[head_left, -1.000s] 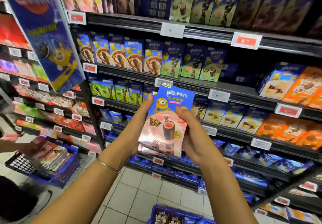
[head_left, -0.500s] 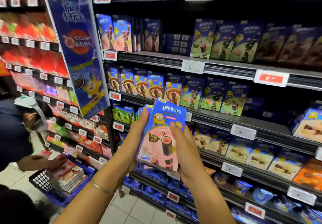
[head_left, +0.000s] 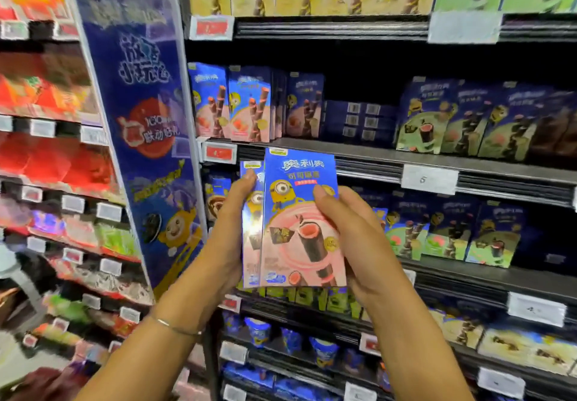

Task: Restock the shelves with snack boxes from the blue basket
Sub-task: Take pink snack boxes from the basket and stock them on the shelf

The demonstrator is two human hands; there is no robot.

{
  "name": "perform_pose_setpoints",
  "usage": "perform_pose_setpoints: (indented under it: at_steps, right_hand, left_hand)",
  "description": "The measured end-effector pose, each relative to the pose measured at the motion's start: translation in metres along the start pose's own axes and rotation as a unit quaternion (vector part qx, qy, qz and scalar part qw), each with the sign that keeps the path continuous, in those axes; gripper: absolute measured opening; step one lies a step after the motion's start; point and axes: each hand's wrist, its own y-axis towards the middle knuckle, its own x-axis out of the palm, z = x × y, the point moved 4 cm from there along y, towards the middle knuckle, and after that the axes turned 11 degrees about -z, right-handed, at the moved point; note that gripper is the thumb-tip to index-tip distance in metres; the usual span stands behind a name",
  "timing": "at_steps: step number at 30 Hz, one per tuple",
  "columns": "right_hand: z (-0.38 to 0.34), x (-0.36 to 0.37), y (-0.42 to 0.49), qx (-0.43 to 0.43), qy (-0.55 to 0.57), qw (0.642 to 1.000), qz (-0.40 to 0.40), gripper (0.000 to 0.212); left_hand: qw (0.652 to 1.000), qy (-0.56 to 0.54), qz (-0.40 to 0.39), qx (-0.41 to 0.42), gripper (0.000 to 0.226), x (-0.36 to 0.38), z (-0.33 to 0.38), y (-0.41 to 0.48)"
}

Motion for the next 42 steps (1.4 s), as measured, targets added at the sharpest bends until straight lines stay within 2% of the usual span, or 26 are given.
perform_pose_setpoints:
  at_steps: [2, 7, 11, 17, 20, 23, 27, 30, 33, 36, 37, 39, 42]
  right_hand:
    - [-0.006, 0.012, 0.023, -0.008, 0.001, 1.0, 0.026, 0.035]
    - [-0.015, 0.023, 0.064, -0.002, 0.001, 0.999, 0.037, 0.026]
    - [-0.021, 0.033, 0.089, -0.002, 0.021, 0.999, 0.041, 0.032]
    - [-0.022, 0.04, 0.114, 0.022, 0.041, 0.998, 0.036, 0.038]
    - [-0.025, 0.035, 0.125, 0.035, 0.035, 0.998, 0.028, 0.032]
    - [-0.039, 0.016, 0.14, 0.005, 0.019, 0.998, 0.06, 0.034]
    - [-0.064, -0.026, 0.181, -0.066, -0.071, 0.982, 0.164, 0.022]
    - [-0.061, -0.05, 0.219, -0.046, -0.12, 0.972, 0.198, 0.023]
    - [-0.049, -0.061, 0.247, -0.025, -0.131, 0.969, 0.209, 0.01]
    - [-0.039, -0.065, 0.268, -0.021, -0.192, 0.957, 0.217, 0.005]
    - [-0.036, -0.065, 0.272, -0.018, -0.217, 0.95, 0.224, 0.006]
    - [-0.033, -0.067, 0.277, -0.004, -0.279, 0.929, 0.244, 0.021]
    - [-0.034, -0.072, 0.28, 0.004, -0.353, 0.897, 0.264, 0.014]
  left_hand:
    - [1.0, -0.004, -0.02, 0.019, 0.065, -0.019, 0.017, 0.008]
    - [0.998, -0.016, -0.052, 0.042, 0.059, -0.043, 0.054, 0.03]
    - [0.996, -0.021, -0.051, 0.073, 0.048, -0.061, 0.07, 0.043]
    - [0.995, -0.013, -0.034, 0.091, 0.045, -0.076, 0.084, 0.06]
    - [0.996, -0.014, -0.032, 0.087, 0.043, -0.083, 0.088, 0.065]
    - [0.995, -0.015, -0.016, 0.093, 0.046, -0.091, 0.091, 0.069]
    - [0.995, -0.013, -0.01, 0.102, 0.046, -0.098, 0.095, 0.072]
    - [0.994, -0.01, -0.009, 0.108, 0.046, -0.099, 0.097, 0.073]
    - [0.994, -0.004, -0.014, 0.107, 0.046, -0.099, 0.097, 0.075]
    - [0.994, 0.001, -0.019, 0.106, 0.048, -0.099, 0.097, 0.077]
    - [0.994, 0.003, -0.024, 0.106, 0.048, -0.097, 0.097, 0.079]
    - [0.994, 0.007, -0.027, 0.108, 0.049, -0.095, 0.097, 0.082]
    - [0.993, 0.007, -0.025, 0.115, 0.048, -0.094, 0.097, 0.086]
